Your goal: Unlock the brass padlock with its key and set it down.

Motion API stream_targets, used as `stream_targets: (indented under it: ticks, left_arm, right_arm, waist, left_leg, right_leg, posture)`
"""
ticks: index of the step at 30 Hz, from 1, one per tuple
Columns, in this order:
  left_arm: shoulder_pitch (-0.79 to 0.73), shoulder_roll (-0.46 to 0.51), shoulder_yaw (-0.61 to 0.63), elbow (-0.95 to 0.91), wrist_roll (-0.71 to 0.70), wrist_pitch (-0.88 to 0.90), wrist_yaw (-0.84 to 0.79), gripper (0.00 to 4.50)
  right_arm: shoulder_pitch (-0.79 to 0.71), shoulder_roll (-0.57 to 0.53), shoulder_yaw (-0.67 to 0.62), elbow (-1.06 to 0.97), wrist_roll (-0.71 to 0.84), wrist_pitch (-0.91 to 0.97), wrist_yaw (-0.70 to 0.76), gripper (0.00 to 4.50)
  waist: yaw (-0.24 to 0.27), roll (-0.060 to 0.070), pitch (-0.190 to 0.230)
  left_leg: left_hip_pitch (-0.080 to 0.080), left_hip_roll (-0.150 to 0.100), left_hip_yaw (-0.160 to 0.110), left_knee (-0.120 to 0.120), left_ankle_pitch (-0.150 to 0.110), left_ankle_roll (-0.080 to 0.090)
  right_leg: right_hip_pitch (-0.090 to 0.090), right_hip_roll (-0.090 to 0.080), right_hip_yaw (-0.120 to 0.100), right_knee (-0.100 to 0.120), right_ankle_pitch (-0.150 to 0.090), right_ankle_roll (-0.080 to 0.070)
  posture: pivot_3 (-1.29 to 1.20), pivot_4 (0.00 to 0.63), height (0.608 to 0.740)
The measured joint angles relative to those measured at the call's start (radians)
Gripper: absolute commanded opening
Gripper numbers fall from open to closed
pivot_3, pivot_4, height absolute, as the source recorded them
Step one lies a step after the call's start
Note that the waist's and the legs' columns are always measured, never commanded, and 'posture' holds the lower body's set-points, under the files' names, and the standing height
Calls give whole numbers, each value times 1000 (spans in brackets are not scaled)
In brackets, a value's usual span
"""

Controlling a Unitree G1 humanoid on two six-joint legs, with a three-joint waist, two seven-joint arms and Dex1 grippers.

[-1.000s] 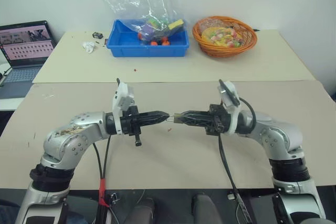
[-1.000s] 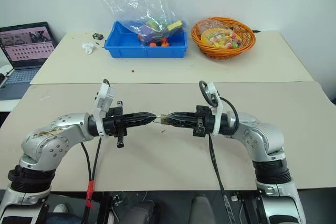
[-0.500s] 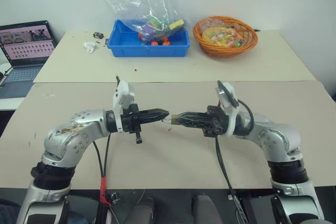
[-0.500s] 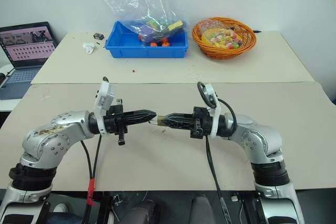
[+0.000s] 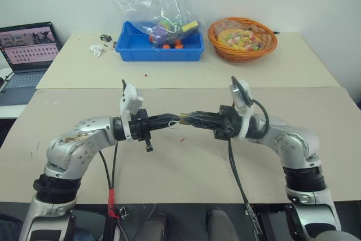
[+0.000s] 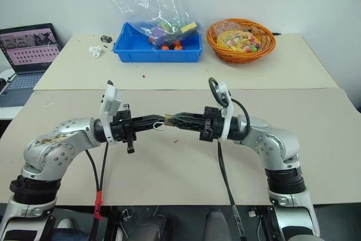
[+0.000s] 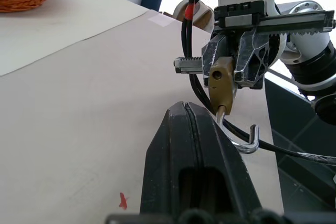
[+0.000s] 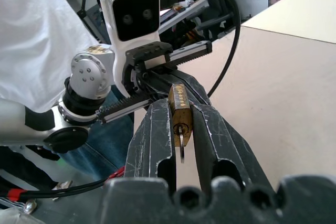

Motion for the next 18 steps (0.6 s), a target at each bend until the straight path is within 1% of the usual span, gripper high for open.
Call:
stream_targets:
  ticks: [7, 12, 13, 15, 17, 18]
  left_arm:
    - [9, 4, 4, 8, 34, -11, -17, 31]
    - [53, 34, 0, 25, 144, -125, -69, 31]
    - [73, 50, -4, 30, 186, -187, -99, 31]
    - [101, 68, -9, 32, 248, -290, -145, 31]
    - [132, 84, -18, 35, 305, -400, -194, 31]
    - [151, 85, -21, 41, 326, -445, -215, 31]
  right_arm:
    - [-32, -10, -46, 87, 21, 43, -15, 155]
    - [-66, -81, -42, 189, 26, 144, -19, 155]
    - [-74, -113, 9, 237, -43, 129, -12, 155]
    - [-65, -141, 104, 317, -165, 79, -2, 155]
    - [-44, -138, 185, 395, -268, 4, 13, 155]
    - [-51, -134, 218, 412, -316, -73, 46, 155]
  waist:
    - [0, 0, 0]
    - [-2, 0, 0]
    - [-3, 0, 0]
    - [-2, 0, 0]
    - [-3, 0, 0]
    - [-9, 0, 0]
  left_leg:
    - [0, 0, 0, 0, 0, 0]
    - [0, 0, 1, -1, 0, 0]
    - [1, 0, 1, -1, 0, 0]
    - [2, 0, 2, -2, 0, 0]
    - [2, 0, 3, -3, 0, 0]
    - [5, 1, 6, -3, 0, 1]
  right_leg:
    - [0, 0, 0, 0, 0, 0]
    - [0, 0, 0, -1, 0, 0]
    - [0, 0, 0, -1, 0, 0]
    - [1, 0, 0, -2, 0, 0]
    - [0, 0, 1, -2, 0, 0]
    - [2, 0, 3, -2, 0, 0]
  posture:
    - [0, 150, 740]
    - [0, 150, 740]
    - [0, 150, 740]
    - [0, 150, 740]
    - [0, 150, 740]
    - [0, 150, 740]
